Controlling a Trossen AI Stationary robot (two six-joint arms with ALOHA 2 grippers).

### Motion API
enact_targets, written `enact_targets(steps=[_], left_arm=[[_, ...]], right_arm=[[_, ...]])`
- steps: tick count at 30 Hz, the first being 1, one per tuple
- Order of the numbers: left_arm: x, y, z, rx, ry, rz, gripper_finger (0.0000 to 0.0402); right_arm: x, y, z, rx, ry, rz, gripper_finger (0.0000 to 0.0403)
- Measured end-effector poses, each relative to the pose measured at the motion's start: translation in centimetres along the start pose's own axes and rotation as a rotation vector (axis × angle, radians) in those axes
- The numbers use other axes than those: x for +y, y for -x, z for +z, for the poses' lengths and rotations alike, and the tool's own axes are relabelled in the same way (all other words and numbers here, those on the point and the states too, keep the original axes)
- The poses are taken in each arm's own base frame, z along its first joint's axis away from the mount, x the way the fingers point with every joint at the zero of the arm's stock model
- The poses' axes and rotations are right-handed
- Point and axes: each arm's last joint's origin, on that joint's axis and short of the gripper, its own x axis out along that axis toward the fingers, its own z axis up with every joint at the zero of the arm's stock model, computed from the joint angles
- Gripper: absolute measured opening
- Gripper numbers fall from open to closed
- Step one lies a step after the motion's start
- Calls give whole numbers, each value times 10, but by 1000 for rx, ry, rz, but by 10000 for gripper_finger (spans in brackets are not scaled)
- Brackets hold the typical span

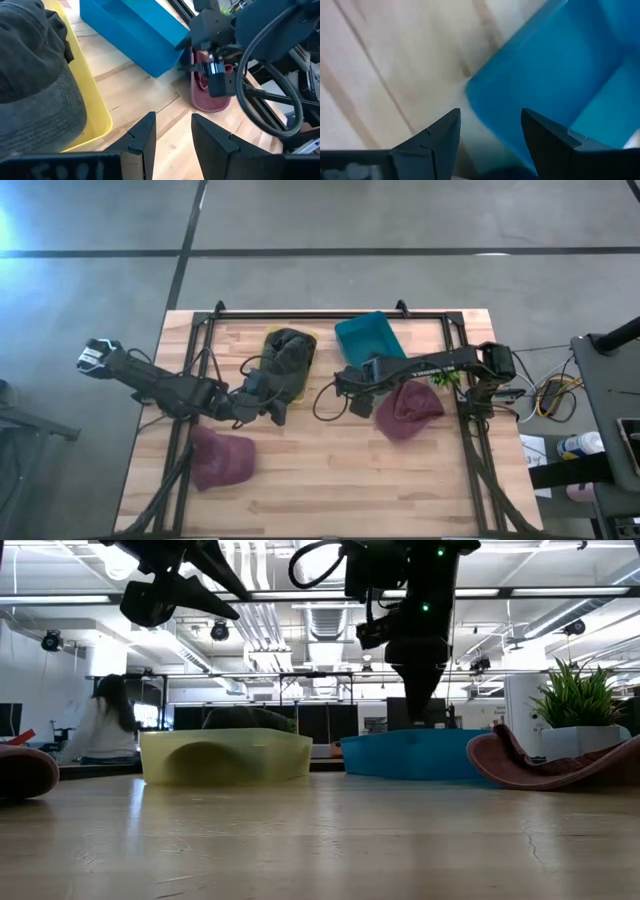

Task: Pick & Place hat
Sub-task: Adjust the blue bin

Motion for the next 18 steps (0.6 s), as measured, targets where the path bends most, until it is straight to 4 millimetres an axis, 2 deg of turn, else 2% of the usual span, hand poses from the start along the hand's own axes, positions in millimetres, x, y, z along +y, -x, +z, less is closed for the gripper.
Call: enact_targets(steps=[9, 12, 18], left_arm=[[-4, 0, 2, -17, 44, -34, 117], [-4, 0, 2, -10, 66, -42, 117], [-6, 1, 0, 8, 89, -56, 117]], right_arm=[[4, -26, -5, 34, 25, 72, 205], [9, -29, 0, -1, 30, 118, 205], [20, -24, 15, -104, -6, 348, 205]])
